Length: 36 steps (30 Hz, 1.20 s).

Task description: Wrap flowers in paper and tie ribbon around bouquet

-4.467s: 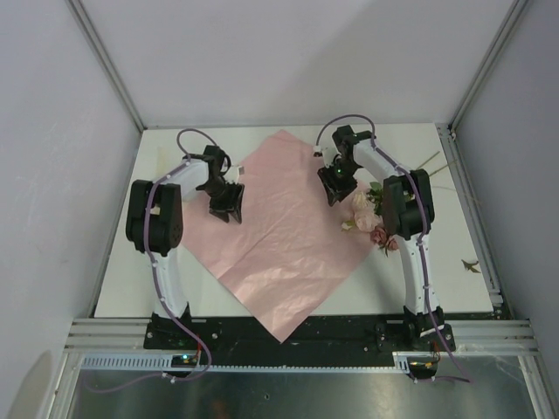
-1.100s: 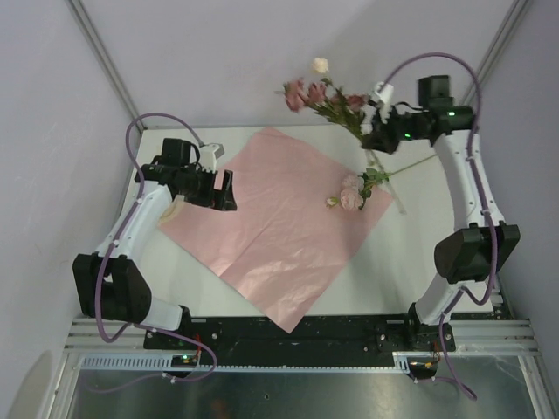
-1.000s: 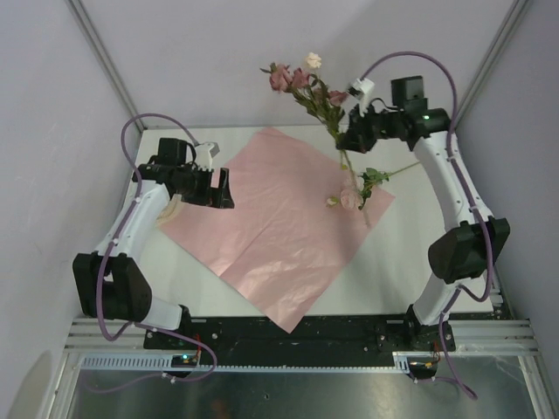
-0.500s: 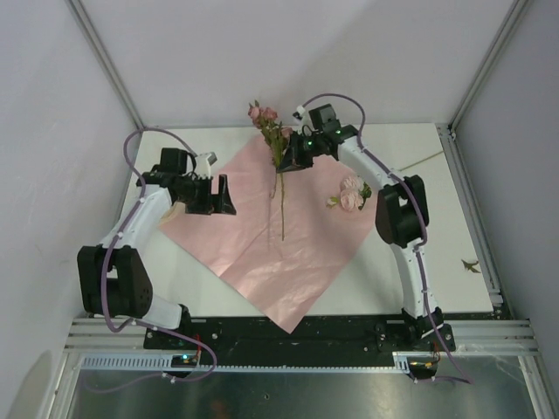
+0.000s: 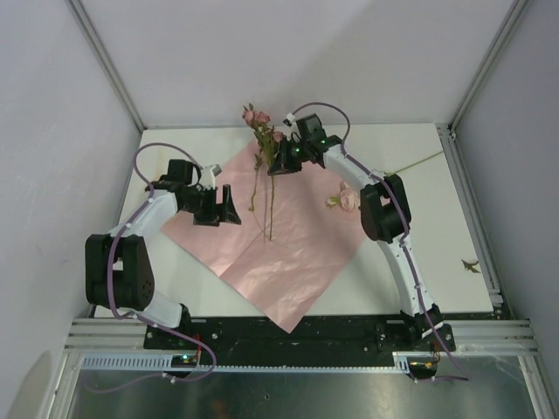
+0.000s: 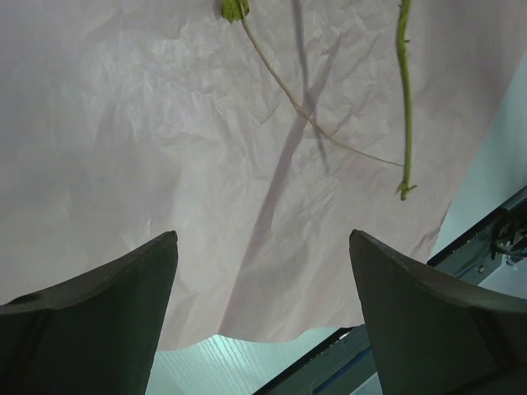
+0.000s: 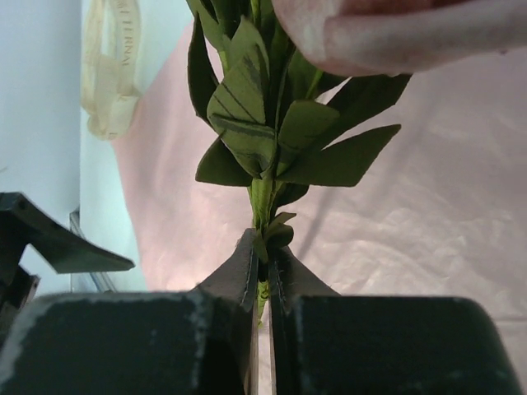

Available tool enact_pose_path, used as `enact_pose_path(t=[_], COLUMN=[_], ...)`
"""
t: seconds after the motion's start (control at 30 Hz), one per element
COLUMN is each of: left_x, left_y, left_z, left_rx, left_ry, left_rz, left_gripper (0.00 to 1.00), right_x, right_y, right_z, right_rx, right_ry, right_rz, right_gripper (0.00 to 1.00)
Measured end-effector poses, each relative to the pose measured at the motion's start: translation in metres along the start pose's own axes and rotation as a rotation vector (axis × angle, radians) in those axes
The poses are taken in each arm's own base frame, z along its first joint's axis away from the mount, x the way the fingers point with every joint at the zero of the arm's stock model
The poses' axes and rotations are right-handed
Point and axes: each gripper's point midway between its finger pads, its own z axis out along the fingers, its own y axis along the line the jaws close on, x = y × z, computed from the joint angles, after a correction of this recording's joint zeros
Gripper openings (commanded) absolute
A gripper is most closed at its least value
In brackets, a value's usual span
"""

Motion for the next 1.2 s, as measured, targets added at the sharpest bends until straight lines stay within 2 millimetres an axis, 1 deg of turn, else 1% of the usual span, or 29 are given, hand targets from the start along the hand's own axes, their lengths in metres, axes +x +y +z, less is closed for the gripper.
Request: enact_pose_path(t=[0.07,0.1,0.17,0.2,0.27,0.33,0.4,0.5,0.57,0.6,0.67,0.73,0.8,0.87,0.9,0.93,0.97,1.0,1.03,1.07,1.1,1.13,1.2], left_x=[0.0,-0.001,-0.002,-0.003,-0.003,-0.002,-0.002,-0.003,-0.004,-0.005,-0.008,-0.013,-0.017,-0.021,-0.022,-0.023,-0.024,-0.024,-0.024,-0.024,-0.024,-0.024,-0.024], left_y=[0.0,0.0,0.0,0.001,0.002,0.003,0.003,0.003,0.003,0.002,-0.002,-0.007,-0.012,-0.017,-0.019,-0.022,-0.023,-0.024,-0.025,-0.026,-0.026,-0.026,-0.027], left_z=[0.001,0.002,0.003,0.003,0.005,0.007,0.007,0.007,0.006,0.004,-0.002,-0.01,-0.018,-0.027,-0.03,-0.033,-0.035,-0.036,-0.036,-0.036,-0.036,-0.036,-0.036], left_rx=[0.003,0.004,0.005,0.005,0.005,0.004,0.004,0.004,0.003,0.004,0.005,0.007,0.009,0.011,0.013,0.017,0.02,0.024,0.029,0.033,0.036,0.038,0.039], left_ry=[0.0,-0.003,-0.006,-0.007,-0.005,-0.001,0.001,-0.003,-0.007,-0.014,-0.036,-0.068,-0.098,-0.13,-0.143,-0.153,-0.159,-0.162,-0.162,-0.162,-0.161,-0.161,-0.161], left_rz=[-0.003,-0.003,-0.001,-0.001,-0.002,-0.004,-0.005,-0.002,0.003,0.008,0.029,0.056,0.082,0.116,0.13,0.141,0.15,0.159,0.162,0.163,0.163,0.165,0.169], left_gripper=[0.9,0.9,0.9,0.9,0.91,0.91,0.92,0.93,0.93,0.93,0.94,0.95,0.95,0.95,0.95,0.95,0.95,0.95,0.95,0.95,0.95,0.94,0.94], right_x=[0.003,0.004,0.006,0.007,0.01,0.012,0.015,0.022,0.026,0.028,0.024,0.009,-0.011,-0.034,-0.043,-0.053,-0.059,-0.062,-0.063,-0.06,-0.055,-0.046,-0.027], right_y=[-0.009,-0.014,-0.022,-0.025,-0.03,-0.033,-0.038,-0.042,-0.043,-0.042,-0.035,-0.025,-0.019,-0.021,-0.027,-0.037,-0.051,-0.064,-0.083,-0.103,-0.124,-0.145,-0.182], right_z=[0.006,0.009,0.013,0.014,0.014,0.015,0.014,0.011,0.002,-0.007,-0.036,-0.076,-0.122,-0.18,-0.212,-0.246,-0.279,-0.301,-0.324,-0.341,-0.352,-0.358,-0.359], right_rx=[0.015,0.022,0.033,0.036,0.042,0.045,0.048,0.045,0.044,0.044,0.035,0.019,0.016,0.043,0.075,0.121,0.179,0.224,0.276,0.316,0.344,0.36,0.359], right_ry=[0.003,0.003,0.004,0.008,0.011,0.016,0.026,0.053,0.076,0.09,0.1,0.08,0.033,-0.031,-0.06,-0.086,-0.098,-0.098,-0.08,-0.045,0.002,0.061,0.178], right_rz=[0.009,0.012,0.02,0.027,0.041,0.055,0.063,0.064,0.043,0.026,-0.045,-0.159,-0.31,-0.513,-0.612,-0.715,-0.821,-0.882,-0.954,-1.02,-1.076,-1.119,-1.184], right_gripper=[0.0,0.03,0.2,0.34,0.56,0.72,0.8,0.85,0.87,0.89,0.92,0.95,0.96,0.96,0.95,0.94,0.93,0.92,0.91,0.9,0.89,0.89,0.87])
